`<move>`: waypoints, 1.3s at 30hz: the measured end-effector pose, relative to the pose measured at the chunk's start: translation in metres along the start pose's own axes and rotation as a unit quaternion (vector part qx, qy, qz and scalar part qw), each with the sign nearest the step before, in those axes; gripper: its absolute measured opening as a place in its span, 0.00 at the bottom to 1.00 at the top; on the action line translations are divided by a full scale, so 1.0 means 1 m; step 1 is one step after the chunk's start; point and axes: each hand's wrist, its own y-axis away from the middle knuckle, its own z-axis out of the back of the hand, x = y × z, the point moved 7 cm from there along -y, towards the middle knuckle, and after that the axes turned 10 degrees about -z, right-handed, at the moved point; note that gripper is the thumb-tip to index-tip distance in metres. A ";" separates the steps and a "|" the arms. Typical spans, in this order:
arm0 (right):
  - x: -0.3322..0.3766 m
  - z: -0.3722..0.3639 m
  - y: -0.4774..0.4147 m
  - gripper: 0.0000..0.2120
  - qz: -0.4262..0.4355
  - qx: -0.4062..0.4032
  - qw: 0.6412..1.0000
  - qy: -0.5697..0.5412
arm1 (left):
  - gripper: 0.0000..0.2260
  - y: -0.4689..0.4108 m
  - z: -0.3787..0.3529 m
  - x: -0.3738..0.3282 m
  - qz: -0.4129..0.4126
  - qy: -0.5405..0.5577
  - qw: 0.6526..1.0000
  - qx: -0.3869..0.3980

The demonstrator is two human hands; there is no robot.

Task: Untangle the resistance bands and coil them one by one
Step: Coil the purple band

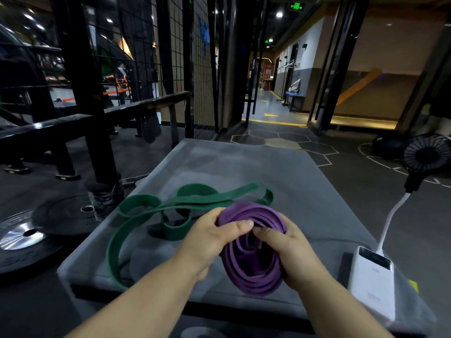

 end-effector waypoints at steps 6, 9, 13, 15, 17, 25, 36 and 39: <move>0.008 -0.017 -0.004 0.25 0.009 0.004 0.999 -0.034 | 0.27 0.010 0.015 -0.013 -0.009 -0.033 0.998 -0.049; 0.016 -0.029 -0.006 0.23 0.015 0.004 0.998 -0.064 | 0.29 0.019 0.022 -0.022 -0.008 -0.006 1.000 -0.013; 0.025 -0.060 -0.004 0.18 0.012 0.045 0.994 -0.096 | 0.29 0.036 0.045 -0.035 -0.027 0.023 0.995 -0.089; 0.029 -0.083 -0.004 0.19 0.009 0.067 0.993 -0.093 | 0.26 0.046 0.062 -0.049 -0.043 0.020 0.989 -0.139; 0.036 -0.109 -0.003 0.17 0.011 0.100 0.991 -0.087 | 0.25 0.056 0.079 -0.068 -0.063 0.006 0.982 -0.179; 0.077 -0.234 0.022 0.23 0.061 0.226 0.970 -0.067 | 0.18 0.123 0.143 -0.154 -0.155 -0.043 0.920 -0.359; 0.120 -0.387 0.114 0.11 0.046 0.443 0.885 -0.133 | 0.32 0.262 0.175 -0.273 -0.302 -0.135 0.797 -0.505; 0.130 -0.411 0.134 0.17 0.048 0.475 0.871 -0.113 | 0.27 0.282 0.178 -0.289 -0.332 -0.098 0.798 -0.494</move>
